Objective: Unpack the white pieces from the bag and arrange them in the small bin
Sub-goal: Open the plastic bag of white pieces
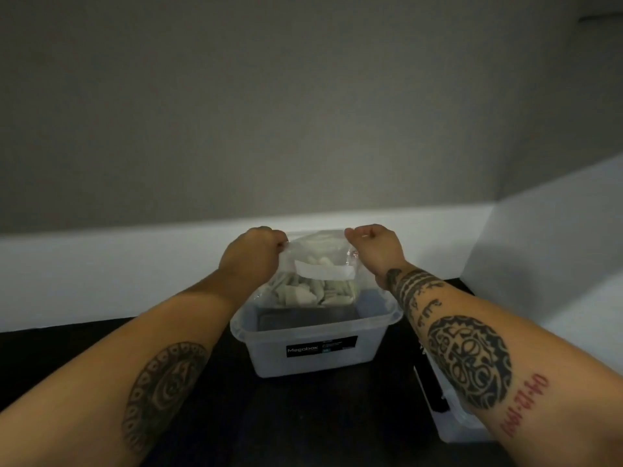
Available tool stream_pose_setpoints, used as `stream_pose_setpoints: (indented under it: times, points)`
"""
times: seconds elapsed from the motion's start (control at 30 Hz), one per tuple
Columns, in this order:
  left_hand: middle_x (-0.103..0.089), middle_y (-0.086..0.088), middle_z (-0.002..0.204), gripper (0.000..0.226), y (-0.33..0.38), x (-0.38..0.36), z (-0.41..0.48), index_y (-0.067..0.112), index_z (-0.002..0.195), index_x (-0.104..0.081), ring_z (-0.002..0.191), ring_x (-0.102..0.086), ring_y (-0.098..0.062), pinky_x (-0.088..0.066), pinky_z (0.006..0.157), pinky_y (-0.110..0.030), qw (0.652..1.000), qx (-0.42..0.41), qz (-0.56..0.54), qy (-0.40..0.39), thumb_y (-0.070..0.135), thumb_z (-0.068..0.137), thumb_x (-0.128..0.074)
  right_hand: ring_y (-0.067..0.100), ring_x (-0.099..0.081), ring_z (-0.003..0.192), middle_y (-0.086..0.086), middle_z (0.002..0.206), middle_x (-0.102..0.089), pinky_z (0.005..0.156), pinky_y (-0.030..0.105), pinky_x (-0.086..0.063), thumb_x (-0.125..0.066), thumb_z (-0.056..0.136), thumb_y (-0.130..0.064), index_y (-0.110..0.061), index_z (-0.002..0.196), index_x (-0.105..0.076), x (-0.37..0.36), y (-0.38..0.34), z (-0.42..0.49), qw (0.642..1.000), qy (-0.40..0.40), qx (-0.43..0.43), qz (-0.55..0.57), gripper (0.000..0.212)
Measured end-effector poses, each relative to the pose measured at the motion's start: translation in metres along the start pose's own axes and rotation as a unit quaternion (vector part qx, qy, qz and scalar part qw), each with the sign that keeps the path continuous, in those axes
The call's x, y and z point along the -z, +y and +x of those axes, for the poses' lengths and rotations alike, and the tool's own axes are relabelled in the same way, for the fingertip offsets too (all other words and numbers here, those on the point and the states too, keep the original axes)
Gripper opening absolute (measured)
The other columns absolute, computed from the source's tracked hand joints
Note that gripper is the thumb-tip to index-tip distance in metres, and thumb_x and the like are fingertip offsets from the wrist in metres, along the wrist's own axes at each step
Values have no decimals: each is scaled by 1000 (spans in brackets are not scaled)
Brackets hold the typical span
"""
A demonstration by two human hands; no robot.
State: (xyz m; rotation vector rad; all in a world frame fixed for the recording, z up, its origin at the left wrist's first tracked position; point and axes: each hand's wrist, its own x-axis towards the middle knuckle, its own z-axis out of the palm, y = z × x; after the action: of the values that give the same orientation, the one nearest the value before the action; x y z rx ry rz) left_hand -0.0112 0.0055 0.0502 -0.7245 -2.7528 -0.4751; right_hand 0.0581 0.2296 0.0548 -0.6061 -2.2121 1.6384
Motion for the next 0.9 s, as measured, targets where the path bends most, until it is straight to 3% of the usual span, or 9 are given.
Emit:
stream_pose_setpoints:
  times: [0.13,0.23,0.33,0.47,0.57,0.7,0.73,0.8,0.9]
  points:
    - [-70,-6,111,25,21,43,-15,17,116,-75,97,-65,-26,-53,84,-35,996,-35,-58,61,16,102,-55,12,-64,87,-3,98,-70,69,21,-48,-75,91,-34,-14,102,-70,27,-24,-23,995,35,41,85,23]
    - [-67,0,112,22,40,70,-29,18,118,-73,99,-63,-22,-51,85,-32,993,-48,-71,79,21,102,-59,19,-72,91,7,107,-72,74,31,-55,-76,91,-21,-18,108,-65,45,-34,-35,986,33,30,160,20]
    - [-56,9,102,11,53,84,-44,23,108,-70,91,-57,-16,-43,75,-29,995,-36,-53,71,25,99,-64,19,-76,85,13,116,-67,73,32,-58,-75,90,-7,-18,137,-46,59,-36,-50,969,-4,16,248,56]
    - [-51,11,94,8,66,87,-72,24,91,-62,86,-57,-17,-41,70,-29,996,-35,-41,72,24,94,-69,19,-76,90,9,126,-63,103,48,-52,-83,84,-17,-14,157,-24,77,-24,-72,953,-63,-48,293,95]
    - [-55,9,100,16,77,84,-95,23,83,-60,95,-57,-20,-46,75,-32,996,-46,-12,72,21,89,-75,17,-74,86,5,117,-71,89,39,-58,-81,85,-28,-5,142,-51,89,-13,-90,946,-132,-79,285,69]
    - [-55,2,146,33,88,73,-127,26,66,-43,139,-41,-27,-37,111,-43,999,-12,-22,-21,16,84,-69,16,-65,85,-4,102,-78,82,37,-51,-70,95,-27,-17,118,-66,97,6,-107,942,-215,-72,247,26]
    - [-60,1,141,32,88,70,-135,26,64,-39,135,-46,-27,-36,110,-45,999,10,-29,-40,20,82,-66,16,-64,86,-4,101,-78,82,37,-50,-68,96,-29,-19,115,-67,97,12,-111,940,-223,-69,250,21]
    - [-70,-1,100,28,82,60,-152,23,63,-36,99,-59,-29,-41,92,-39,996,44,-57,-50,25,75,-61,16,-65,90,-5,100,-76,87,40,-49,-65,97,-35,-22,108,-68,95,24,-120,946,-213,-55,237,18]
    - [-51,7,73,31,71,45,-176,23,65,-38,70,-49,-22,-41,68,-32,987,36,-127,-87,22,66,-68,16,-64,88,-7,93,-74,83,37,-50,-60,100,-38,-20,102,-69,85,48,-139,960,-195,-41,197,21]
